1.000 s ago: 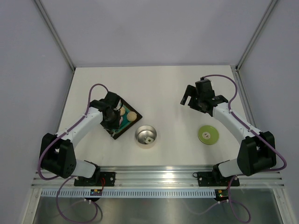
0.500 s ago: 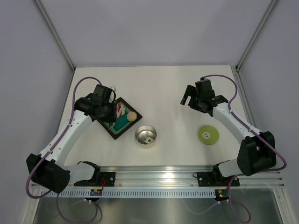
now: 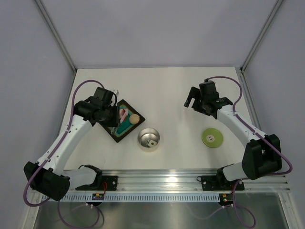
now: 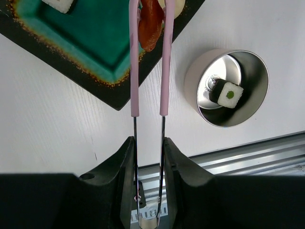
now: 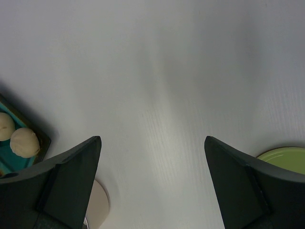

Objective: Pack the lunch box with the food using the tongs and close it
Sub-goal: Place the fake food in the packing box.

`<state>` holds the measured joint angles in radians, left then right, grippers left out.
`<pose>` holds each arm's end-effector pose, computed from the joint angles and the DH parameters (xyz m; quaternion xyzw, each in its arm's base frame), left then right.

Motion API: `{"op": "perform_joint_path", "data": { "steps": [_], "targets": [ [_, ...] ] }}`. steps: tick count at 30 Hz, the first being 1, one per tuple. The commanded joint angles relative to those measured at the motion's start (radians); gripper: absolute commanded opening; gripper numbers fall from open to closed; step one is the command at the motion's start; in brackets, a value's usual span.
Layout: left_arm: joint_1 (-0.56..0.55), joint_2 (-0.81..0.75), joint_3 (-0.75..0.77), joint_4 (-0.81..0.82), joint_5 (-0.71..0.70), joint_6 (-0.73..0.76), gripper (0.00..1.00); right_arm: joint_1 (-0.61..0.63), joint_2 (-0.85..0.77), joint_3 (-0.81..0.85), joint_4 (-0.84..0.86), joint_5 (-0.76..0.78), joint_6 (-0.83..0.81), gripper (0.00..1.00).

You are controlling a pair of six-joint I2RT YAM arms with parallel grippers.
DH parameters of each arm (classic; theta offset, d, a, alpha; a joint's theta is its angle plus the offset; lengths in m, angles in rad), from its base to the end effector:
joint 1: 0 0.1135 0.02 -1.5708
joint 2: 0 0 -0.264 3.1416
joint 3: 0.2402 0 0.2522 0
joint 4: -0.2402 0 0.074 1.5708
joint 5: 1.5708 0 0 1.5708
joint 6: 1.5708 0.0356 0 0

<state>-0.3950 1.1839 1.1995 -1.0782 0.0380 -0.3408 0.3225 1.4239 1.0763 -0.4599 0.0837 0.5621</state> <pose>0.2004 -0.0850 0.3261 0.0310 0.9672 -0.1076 0.2279 0.2929 0.0947 0.2685 0.1263 0.9187 0.1242 0.3529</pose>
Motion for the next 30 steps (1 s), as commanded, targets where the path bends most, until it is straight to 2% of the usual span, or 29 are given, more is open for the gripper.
{"op": "perform_joint_path", "data": {
  "steps": [1,5,10,17,30],
  "targets": [
    [-0.018,-0.033,0.060,0.006,0.034,-0.006,0.00,0.004,-0.011,0.019,0.020,-0.013,0.005,0.97],
    [-0.065,-0.046,0.075,-0.009,0.046,-0.007,0.00,0.004,-0.013,0.017,0.020,-0.010,0.005,0.97],
    [-0.182,-0.063,0.084,-0.019,0.062,-0.030,0.00,0.003,-0.017,0.016,0.015,0.002,0.001,0.97],
    [-0.333,-0.081,0.026,0.009,0.094,-0.076,0.00,0.003,-0.020,0.011,0.012,0.007,0.005,0.97],
    [-0.429,-0.055,-0.078,0.101,0.111,-0.115,0.00,0.003,-0.023,0.011,0.001,0.013,0.009,0.97]
  ]
}}
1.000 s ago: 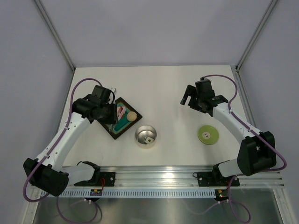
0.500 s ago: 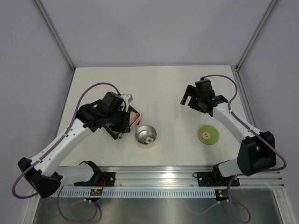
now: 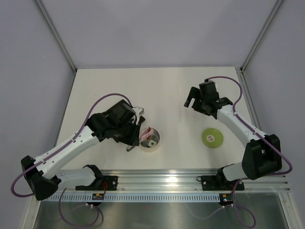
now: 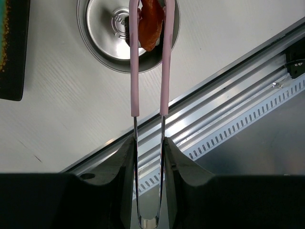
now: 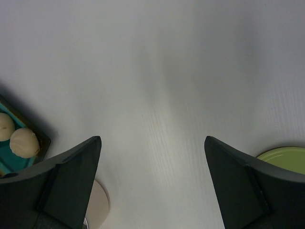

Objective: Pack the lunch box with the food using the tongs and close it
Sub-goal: Place the fake food in the packing box.

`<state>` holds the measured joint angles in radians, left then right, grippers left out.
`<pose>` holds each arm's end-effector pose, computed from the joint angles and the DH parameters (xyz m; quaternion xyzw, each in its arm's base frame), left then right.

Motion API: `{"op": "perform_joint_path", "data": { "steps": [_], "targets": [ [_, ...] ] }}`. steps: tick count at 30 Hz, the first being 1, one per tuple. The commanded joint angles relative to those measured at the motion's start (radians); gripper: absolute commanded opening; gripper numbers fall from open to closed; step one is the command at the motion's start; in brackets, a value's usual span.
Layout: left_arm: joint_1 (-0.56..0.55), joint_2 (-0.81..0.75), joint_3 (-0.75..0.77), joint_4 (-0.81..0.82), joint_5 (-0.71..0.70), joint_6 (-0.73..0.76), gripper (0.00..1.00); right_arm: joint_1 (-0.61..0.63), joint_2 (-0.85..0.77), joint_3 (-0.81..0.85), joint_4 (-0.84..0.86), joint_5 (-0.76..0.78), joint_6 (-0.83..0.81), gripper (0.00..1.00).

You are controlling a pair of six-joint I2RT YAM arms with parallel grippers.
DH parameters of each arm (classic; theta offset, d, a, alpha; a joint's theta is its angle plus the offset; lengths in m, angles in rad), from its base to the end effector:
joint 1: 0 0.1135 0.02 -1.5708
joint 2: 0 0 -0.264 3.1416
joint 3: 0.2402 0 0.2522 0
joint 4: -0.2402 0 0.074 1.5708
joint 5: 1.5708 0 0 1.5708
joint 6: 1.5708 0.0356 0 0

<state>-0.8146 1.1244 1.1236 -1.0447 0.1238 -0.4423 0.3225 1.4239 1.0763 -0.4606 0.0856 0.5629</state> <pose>0.1381 -0.1528 0.3168 0.1942 0.9442 -0.2007 0.1745 0.2928 0.0946 0.2685 0.1270 0.9187 0.1234 0.3530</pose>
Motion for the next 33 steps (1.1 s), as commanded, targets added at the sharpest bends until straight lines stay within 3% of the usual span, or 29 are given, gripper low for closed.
{"op": "perform_joint_path", "data": {
  "steps": [1,12,19,26,28,33],
  "targets": [
    [-0.011,0.008,-0.004,0.071,0.027,-0.013,0.00,0.003,-0.023,0.011,0.005,0.011,0.008,0.97],
    [-0.015,0.038,-0.038,0.091,-0.007,-0.018,0.00,0.003,-0.020,0.008,0.008,0.006,0.008,0.97],
    [-0.014,0.060,-0.053,0.107,-0.004,-0.022,0.31,0.004,-0.020,0.007,0.008,0.008,0.008,0.97],
    [-0.015,0.064,-0.051,0.104,-0.006,-0.019,0.38,0.003,-0.022,0.005,0.008,0.008,0.008,0.97],
    [-0.015,0.063,-0.050,0.100,-0.007,-0.019,0.36,0.003,-0.022,0.005,0.008,0.008,0.008,0.97],
    [-0.015,0.038,-0.003,0.071,-0.056,-0.026,0.19,0.003,-0.023,0.005,0.008,0.008,0.006,0.97]
  ]
}}
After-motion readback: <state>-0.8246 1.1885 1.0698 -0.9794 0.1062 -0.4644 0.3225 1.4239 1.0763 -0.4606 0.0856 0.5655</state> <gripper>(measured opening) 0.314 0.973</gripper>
